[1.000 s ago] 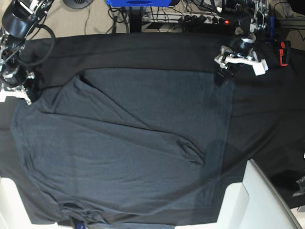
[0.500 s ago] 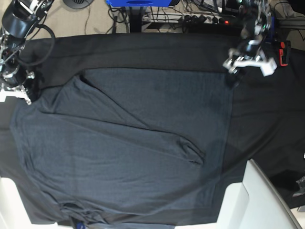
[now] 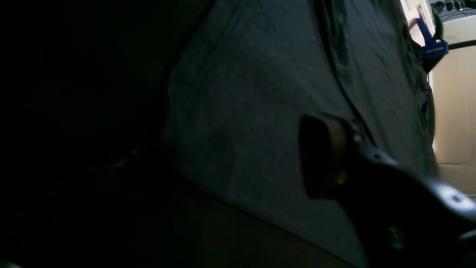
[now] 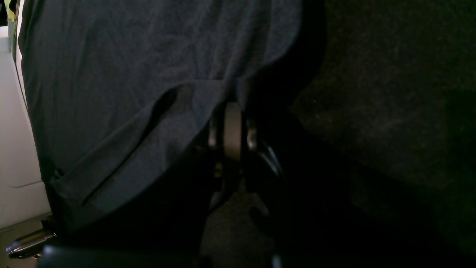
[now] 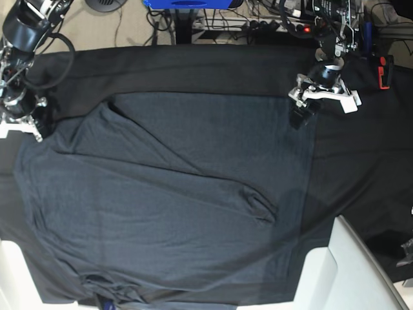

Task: Fold the T-shirt properly
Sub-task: 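Grasp the shirt edge with the left gripper, right gripper holding its corner, then pull the grasped edge with both grippers toward the hem, folding the shirt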

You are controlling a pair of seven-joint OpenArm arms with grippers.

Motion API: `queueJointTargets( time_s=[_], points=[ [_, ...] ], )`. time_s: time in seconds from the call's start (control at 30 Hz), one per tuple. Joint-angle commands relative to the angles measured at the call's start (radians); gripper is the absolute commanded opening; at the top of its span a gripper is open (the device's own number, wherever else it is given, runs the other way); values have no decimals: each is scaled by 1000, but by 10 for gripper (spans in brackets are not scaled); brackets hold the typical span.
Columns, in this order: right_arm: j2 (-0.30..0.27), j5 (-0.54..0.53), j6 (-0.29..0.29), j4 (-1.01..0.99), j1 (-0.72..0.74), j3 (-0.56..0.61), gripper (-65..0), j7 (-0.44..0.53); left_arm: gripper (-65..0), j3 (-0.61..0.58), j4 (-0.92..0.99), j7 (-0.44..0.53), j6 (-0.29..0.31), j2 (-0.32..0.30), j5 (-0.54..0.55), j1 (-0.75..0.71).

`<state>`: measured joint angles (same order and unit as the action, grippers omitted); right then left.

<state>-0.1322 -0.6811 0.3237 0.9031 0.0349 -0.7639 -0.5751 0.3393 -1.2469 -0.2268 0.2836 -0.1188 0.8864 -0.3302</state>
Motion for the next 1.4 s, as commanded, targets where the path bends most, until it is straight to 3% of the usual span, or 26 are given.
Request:
queueJointTargets(
  time_s=[0.0, 0.13, 0.17, 0.4, 0.5, 0.63, 0.73, 1.0, 1.1, 1.2, 1.37],
  points=[
    [-7, 34, -19, 3, -3, 4, -636, -32, -290, -1, -7, -3, -1, -5, 1, 7],
    [-7, 34, -19, 3, 0, 4, -636, -32, -607, -3, 31, -3, -1, -5, 1, 44],
    [-7, 34, -19, 3, 0, 4, -636, -32, -650, -3, 35, -3, -1, -6, 1, 55],
    [-7, 34, -30, 6, 16, 5, -636, -75, -650, 10, -38, -167, -4, -12, 4, 99],
    [-7, 36, -131, 54, 26, 5, -636, -128, -650, 11, -92, -204, -27, -12, 6, 107],
    [-1, 36, -274, 166, 24, 5, -636, -162, -650, 11, -166, -233, -142, -12, 7, 108],
    [-1, 36, -337, 225, 24, 5, -636, -211, -650, 11, -176, -254, -143, -12, 9, 108],
    [-5, 36, -440, 296, 46, 7, -636, -282, -650, 11, -176, -257, -143, -12, 10, 130],
    [-5, 36, -467, 296, 63, 8, -636, -306, -650, 16, -175, -320, -143, -12, 14, 156],
    [-8, 36, -490, 294, 84, 68, -636, -313, -650, 85, -164, -389, -143, -8, 83, 188],
    [-28, 34, -598, 278, 116, 172, -636, -305, -650, 159, -164, -461, -145, -12, 112, 251]
  ],
)
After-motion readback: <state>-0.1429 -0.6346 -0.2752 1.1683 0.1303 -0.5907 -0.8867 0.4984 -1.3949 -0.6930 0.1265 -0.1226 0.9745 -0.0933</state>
